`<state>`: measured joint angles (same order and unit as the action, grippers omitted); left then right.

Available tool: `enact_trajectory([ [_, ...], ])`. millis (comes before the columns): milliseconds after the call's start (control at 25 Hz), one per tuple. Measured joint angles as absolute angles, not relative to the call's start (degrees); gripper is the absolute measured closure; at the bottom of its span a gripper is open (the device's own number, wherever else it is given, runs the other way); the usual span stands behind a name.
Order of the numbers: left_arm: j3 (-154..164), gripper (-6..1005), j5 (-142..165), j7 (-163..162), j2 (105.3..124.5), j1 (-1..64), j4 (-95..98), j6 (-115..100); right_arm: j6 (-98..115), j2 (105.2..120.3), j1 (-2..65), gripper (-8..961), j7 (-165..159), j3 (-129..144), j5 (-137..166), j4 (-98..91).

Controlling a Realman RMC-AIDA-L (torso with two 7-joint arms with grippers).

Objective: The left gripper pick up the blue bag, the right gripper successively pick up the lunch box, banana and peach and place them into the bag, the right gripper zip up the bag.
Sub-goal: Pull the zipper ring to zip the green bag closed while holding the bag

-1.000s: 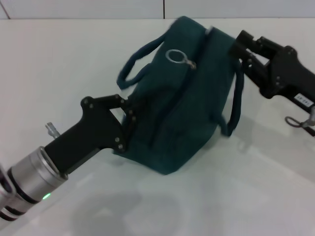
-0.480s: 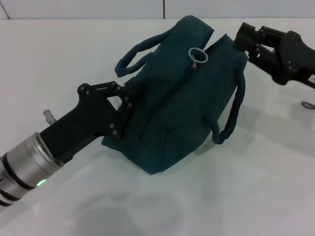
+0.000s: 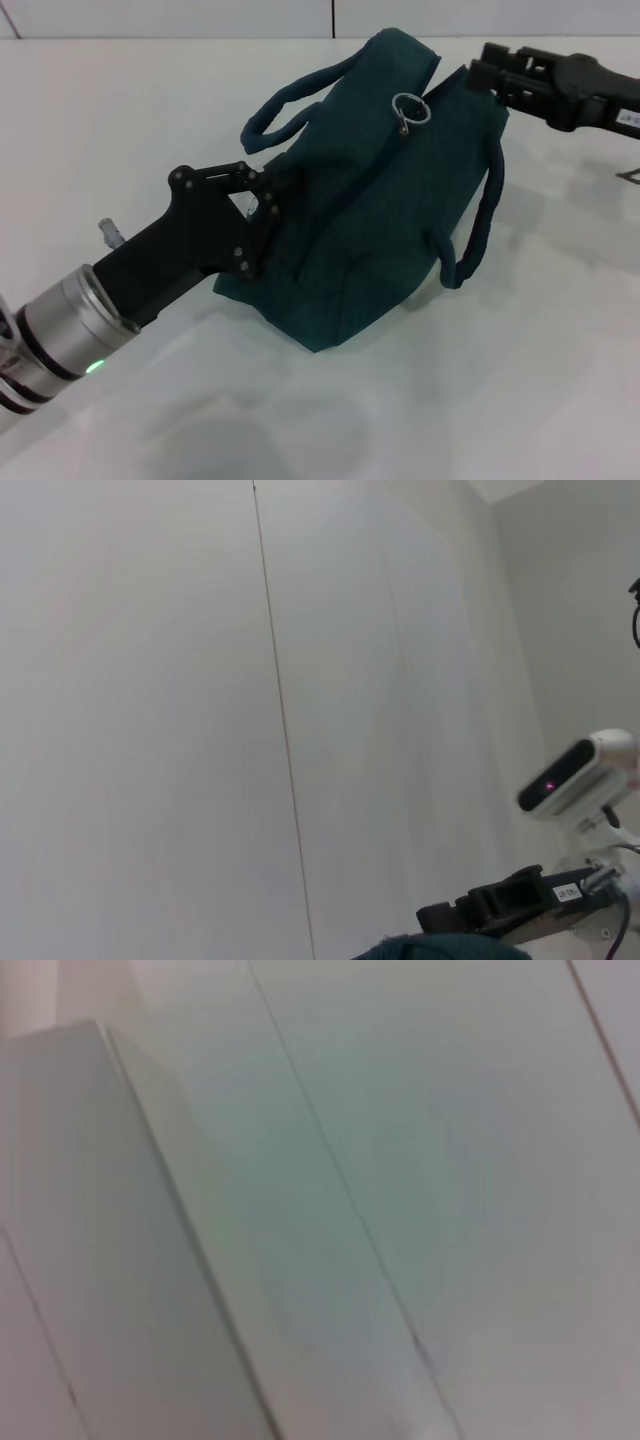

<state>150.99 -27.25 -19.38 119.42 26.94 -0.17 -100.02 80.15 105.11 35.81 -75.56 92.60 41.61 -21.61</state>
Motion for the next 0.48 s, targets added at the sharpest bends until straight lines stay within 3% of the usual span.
enact_trajectory([
  [200,151.1,951,-27.2,-17.9,119.56,27.1,-0.1,-99.5,80.1,104.79,38.7,488,-81.7,91.6,47.3,-21.6],
  [480,151.2,951,-26.9,-17.4,119.62,27.4,0.3,-98.6,79.8,104.75,41.9,486,-87.0,91.2,51.8,-21.6],
])
